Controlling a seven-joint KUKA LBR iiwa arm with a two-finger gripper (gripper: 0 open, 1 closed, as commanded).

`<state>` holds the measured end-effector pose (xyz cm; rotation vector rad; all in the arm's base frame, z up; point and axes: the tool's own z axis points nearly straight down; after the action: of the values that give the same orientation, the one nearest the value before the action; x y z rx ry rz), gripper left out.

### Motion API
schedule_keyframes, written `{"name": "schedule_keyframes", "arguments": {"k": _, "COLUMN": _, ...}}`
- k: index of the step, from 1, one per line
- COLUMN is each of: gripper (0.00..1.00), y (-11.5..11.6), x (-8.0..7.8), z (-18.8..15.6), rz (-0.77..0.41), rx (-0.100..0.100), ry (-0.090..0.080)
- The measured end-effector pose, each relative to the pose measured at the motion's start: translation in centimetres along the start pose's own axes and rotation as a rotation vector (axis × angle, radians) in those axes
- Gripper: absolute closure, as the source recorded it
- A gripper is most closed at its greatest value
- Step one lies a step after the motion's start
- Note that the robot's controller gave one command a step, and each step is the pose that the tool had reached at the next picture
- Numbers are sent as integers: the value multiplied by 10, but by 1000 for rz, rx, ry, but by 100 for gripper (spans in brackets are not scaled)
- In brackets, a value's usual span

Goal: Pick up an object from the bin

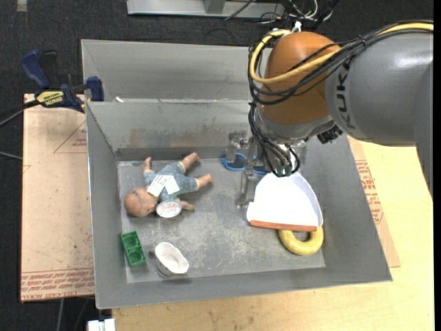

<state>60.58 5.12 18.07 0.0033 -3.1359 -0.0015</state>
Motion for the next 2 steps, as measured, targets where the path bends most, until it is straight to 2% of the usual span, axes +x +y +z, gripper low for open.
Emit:
{"name": "schedule_keyframes", "arguments": {"k": 1, "gripper": 0, "y": 0, "x": -1, "z": -5, "rz": 1, "rx": 0, "ry": -7}}
{"name": "schedule_keyframes", "arguments": {"k": 2, "gripper": 0, "y": 26, "x": -7, "z": 38, "rz": -299, "rx": 1, "ry": -11}}
